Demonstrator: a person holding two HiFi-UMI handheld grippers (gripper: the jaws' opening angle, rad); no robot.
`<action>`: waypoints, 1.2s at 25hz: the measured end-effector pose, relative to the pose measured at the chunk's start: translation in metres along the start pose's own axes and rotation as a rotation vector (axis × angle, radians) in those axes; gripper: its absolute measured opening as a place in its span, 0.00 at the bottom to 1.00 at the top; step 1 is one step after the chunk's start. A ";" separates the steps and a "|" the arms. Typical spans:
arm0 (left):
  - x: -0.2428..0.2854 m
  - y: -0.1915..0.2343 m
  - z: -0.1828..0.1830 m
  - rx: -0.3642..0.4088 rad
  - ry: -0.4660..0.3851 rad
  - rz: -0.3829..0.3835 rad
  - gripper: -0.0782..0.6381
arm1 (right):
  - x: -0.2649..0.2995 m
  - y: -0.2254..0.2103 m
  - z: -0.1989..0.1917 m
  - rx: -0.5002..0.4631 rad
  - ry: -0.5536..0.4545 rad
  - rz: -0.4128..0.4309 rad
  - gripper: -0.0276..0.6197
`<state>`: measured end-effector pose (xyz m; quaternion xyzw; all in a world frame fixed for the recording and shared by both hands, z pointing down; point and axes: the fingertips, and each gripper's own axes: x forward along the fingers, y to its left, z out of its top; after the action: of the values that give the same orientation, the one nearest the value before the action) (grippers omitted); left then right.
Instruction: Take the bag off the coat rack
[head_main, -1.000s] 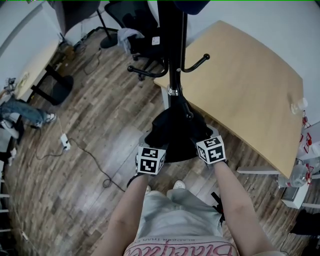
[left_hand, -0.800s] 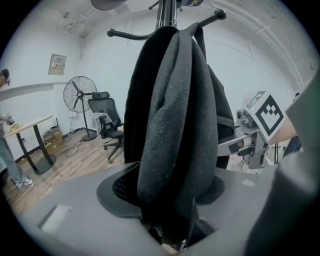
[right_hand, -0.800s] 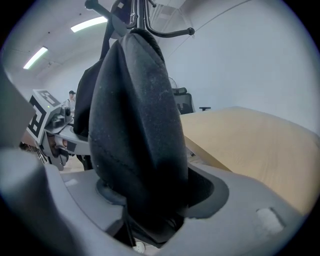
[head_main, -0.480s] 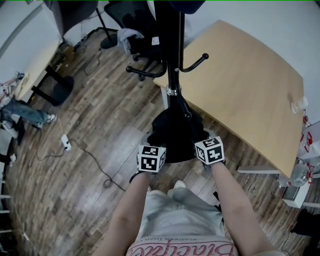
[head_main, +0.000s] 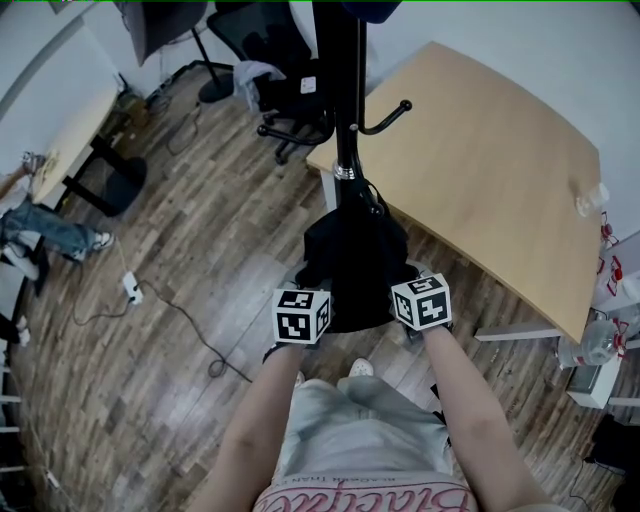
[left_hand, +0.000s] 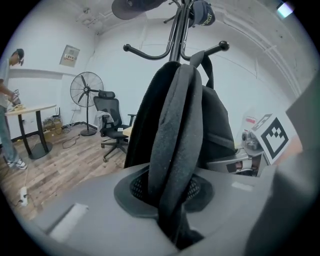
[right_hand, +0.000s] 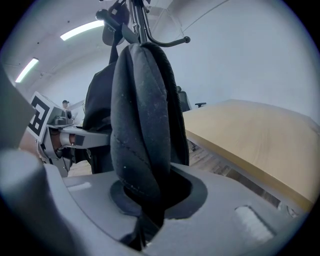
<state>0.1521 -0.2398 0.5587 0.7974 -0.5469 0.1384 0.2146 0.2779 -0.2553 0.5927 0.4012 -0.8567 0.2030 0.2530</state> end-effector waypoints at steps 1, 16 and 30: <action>-0.003 -0.001 0.001 0.001 -0.005 -0.003 0.22 | -0.003 0.002 0.000 0.006 -0.004 -0.002 0.11; -0.043 -0.021 0.016 0.004 -0.048 -0.080 0.21 | -0.048 0.023 0.008 0.003 -0.050 -0.079 0.11; -0.066 -0.039 0.028 0.103 -0.023 -0.221 0.21 | -0.088 0.044 0.003 0.068 -0.062 -0.200 0.10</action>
<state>0.1635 -0.1877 0.4970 0.8643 -0.4501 0.1328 0.1811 0.2907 -0.1798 0.5315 0.4990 -0.8125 0.1930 0.2316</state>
